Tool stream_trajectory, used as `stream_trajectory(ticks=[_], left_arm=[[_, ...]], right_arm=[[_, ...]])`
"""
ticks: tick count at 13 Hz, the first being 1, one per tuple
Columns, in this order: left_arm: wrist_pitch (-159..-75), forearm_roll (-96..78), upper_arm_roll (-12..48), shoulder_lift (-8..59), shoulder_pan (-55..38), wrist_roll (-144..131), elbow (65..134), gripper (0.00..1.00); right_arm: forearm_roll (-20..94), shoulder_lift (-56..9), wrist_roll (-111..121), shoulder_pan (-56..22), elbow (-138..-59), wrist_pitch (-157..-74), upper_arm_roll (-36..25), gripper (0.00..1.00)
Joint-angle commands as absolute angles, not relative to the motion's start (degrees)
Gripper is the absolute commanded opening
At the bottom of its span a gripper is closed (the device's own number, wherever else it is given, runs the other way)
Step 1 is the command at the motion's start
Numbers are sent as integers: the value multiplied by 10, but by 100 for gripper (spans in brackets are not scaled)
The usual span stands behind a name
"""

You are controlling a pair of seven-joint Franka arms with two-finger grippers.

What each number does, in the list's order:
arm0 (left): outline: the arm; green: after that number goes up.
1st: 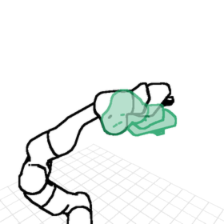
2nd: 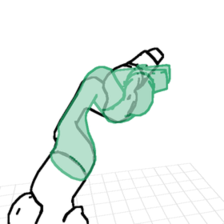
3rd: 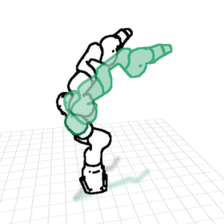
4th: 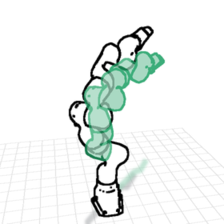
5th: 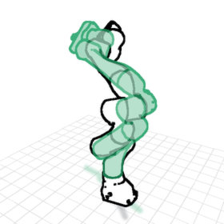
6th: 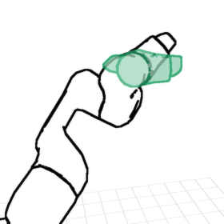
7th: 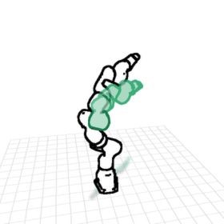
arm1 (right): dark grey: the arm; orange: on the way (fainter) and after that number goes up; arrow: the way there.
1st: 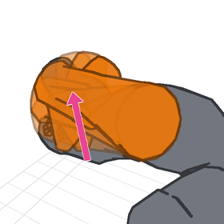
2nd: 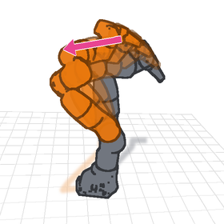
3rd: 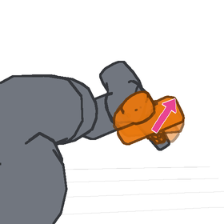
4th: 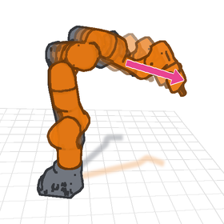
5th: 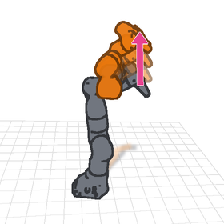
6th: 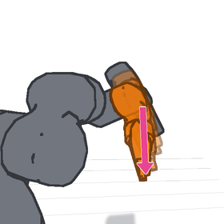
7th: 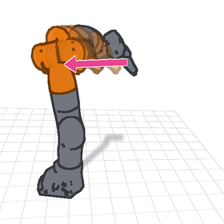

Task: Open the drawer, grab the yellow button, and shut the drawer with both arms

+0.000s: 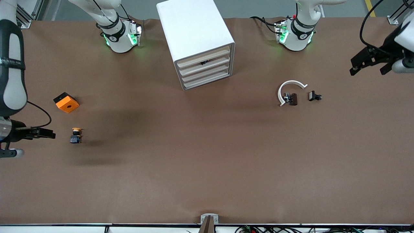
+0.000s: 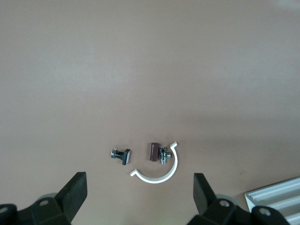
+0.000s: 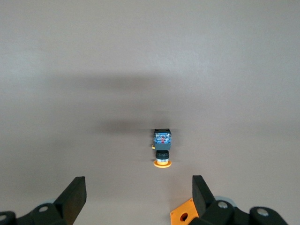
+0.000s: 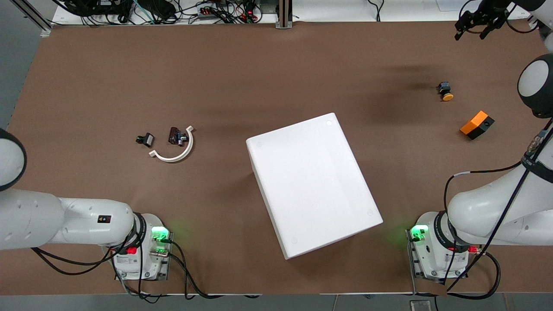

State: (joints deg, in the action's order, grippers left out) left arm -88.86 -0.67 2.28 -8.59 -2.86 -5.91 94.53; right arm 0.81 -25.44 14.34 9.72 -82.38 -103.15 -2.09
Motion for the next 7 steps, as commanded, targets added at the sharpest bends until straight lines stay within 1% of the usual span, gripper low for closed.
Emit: stream_trajectory(ticks=[1, 3, 5, 7], left_arm=[[-897, -8, 12, -136, -45, -53, 998, 100], [-901, -5, 15, -136, -40, -53, 997, 100], [-895, -4, 14, -137, -40, -53, 998, 100], [-889, 3, 14, -139, -40, -53, 998, 100]], right_arm=[[8, -226, 148, 95, -818, -1009, -19, 100], [5, -211, 142, 84, -817, -993, -18, 100], [11, -210, 143, 83, -785, -991, -18, 100], [10, -210, 140, 82, -767, -969, -18, 100]])
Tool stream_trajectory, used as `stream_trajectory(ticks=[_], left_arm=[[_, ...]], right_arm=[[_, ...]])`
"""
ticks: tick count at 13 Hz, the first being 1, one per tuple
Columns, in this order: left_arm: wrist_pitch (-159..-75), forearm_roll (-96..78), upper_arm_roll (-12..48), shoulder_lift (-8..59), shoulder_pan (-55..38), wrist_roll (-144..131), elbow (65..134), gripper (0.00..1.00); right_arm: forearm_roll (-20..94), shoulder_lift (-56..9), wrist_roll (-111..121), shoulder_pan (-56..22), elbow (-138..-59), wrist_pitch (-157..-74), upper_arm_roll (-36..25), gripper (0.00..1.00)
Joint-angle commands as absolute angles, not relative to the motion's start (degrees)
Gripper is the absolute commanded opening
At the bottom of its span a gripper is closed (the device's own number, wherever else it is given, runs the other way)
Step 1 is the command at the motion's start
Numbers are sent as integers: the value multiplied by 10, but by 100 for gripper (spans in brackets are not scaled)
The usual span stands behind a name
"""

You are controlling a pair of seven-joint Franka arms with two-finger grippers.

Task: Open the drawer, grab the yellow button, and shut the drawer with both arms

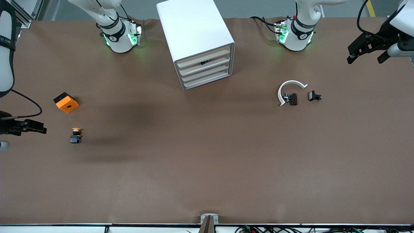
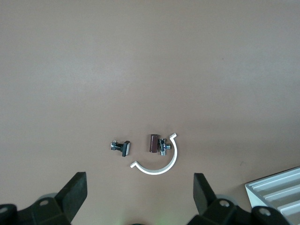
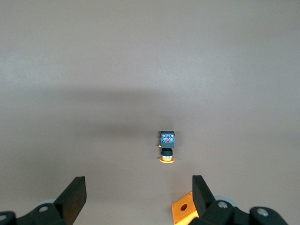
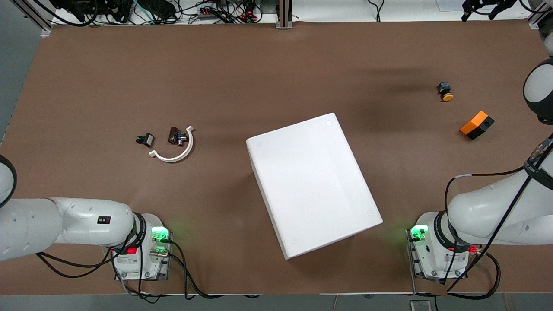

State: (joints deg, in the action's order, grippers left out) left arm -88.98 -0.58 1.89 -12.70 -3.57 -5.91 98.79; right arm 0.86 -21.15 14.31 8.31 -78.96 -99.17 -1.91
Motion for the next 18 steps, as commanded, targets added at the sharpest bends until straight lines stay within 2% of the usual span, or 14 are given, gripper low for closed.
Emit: stream_trajectory(ticks=[1, 7, 11, 14, 18], left_arm=[[-889, 10, 15, -142, -39, -52, 1001, 100], [-899, 13, 19, -143, -40, -53, 1023, 100], [-895, 13, 18, -151, -40, -53, 1022, 100], [-897, 13, 18, -149, -40, -54, 1020, 100], [-880, 13, 13, -160, -39, -53, 1020, 100]], right_arm=[[8, -210, 125, 70, -767, -966, -18, 100], [-1, -171, 55, 50, -766, -843, -22, 100], [3, -126, 57, 41, -766, -827, -15, 100], [-41, -122, 16, -18, -766, -824, -12, 100], [-40, -102, 11, -23, -767, -828, -12, 100]])
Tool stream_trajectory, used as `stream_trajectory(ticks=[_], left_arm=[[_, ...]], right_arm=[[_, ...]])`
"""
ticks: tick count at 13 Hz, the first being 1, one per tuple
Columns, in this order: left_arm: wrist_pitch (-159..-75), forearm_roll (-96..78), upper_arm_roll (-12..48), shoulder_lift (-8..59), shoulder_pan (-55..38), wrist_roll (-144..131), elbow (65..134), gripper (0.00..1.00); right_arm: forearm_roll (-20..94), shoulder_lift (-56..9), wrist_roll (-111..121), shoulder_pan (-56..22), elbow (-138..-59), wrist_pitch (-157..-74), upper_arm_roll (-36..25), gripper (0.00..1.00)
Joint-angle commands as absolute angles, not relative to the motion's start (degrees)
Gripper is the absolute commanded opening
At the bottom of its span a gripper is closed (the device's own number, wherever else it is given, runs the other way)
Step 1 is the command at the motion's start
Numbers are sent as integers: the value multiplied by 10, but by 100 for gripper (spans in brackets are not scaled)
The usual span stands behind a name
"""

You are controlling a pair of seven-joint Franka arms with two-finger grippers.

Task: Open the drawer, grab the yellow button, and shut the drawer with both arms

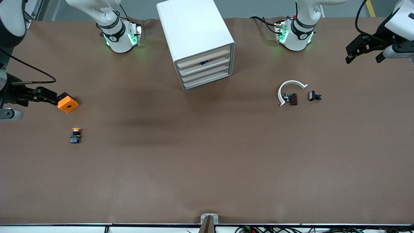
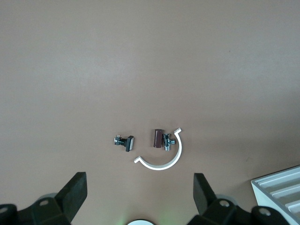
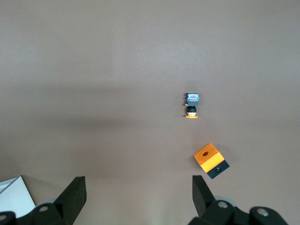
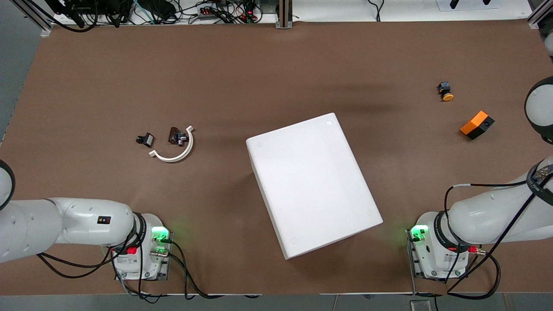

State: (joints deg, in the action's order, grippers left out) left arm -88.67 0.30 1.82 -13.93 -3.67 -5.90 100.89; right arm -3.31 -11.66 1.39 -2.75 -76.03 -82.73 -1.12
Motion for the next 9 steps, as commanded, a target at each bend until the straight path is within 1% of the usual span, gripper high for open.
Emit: stream_trajectory(ticks=[1, 3, 5, 7, 9], left_arm=[[-881, 13, 13, -159, -39, -53, 1020, 100], [-886, 13, 13, -151, -39, -54, 1022, 100], [-891, 14, 13, -141, -39, -54, 1021, 100], [-904, 14, 13, -140, -39, -54, 1023, 100], [-903, 14, 14, -141, -39, -54, 1025, 100]], right_arm=[[-40, -98, 6, -30, -767, -828, -15, 100], [-40, -82, 5, -43, -768, -825, -22, 100], [-29, -77, 0, -32, -770, -818, -23, 100], [2, -55, 2, -9, -782, -799, -24, 100], [-3, -44, 3, -11, -783, -781, -25, 100]])
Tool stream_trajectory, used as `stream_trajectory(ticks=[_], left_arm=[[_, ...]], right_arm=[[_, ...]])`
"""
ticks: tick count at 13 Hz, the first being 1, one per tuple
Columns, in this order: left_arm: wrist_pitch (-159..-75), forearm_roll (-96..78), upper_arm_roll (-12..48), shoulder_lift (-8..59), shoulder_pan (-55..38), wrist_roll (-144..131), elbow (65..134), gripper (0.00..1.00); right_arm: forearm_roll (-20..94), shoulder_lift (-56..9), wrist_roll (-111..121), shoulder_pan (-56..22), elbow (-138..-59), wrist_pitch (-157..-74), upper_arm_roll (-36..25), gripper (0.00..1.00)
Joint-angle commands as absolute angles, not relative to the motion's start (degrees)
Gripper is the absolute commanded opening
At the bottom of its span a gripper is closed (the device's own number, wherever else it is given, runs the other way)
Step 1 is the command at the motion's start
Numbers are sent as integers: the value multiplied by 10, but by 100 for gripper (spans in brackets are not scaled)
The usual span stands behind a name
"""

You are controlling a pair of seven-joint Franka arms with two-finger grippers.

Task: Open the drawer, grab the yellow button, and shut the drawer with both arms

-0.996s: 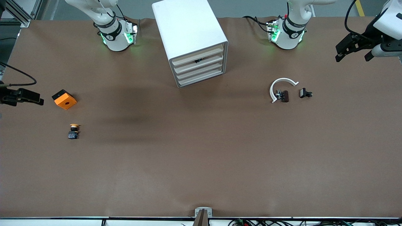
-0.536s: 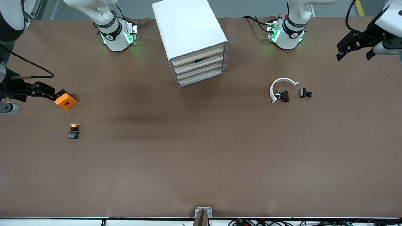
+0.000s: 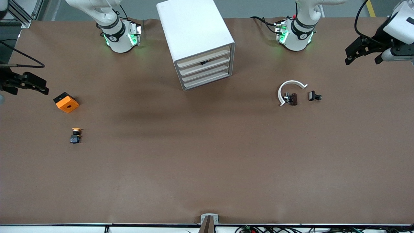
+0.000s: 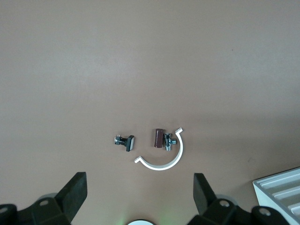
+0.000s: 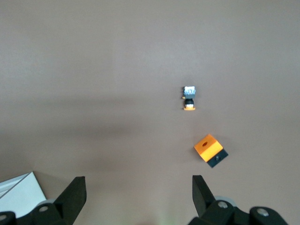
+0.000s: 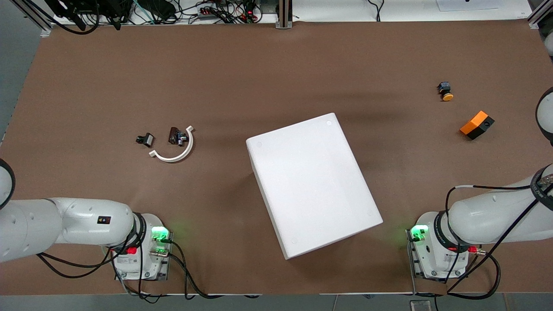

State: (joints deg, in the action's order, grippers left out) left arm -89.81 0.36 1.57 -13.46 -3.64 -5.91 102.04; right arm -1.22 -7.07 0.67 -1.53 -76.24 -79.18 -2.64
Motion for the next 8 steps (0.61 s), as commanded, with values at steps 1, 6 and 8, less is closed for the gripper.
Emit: stream_trajectory(ticks=[1, 6, 8], left_arm=[[-901, 14, 14, -142, -39, -54, 1027, 100], [-897, 14, 18, -147, -40, -54, 1036, 100], [-897, 13, 19, -150, -40, -55, 1041, 100]], right_arm=[[-4, -40, 3, -11, -784, -775, -27, 100], [-13, 6, 2, -10, -846, -810, -25, 100], [-11, 6, 3, -10, -841, -809, -25, 100]])
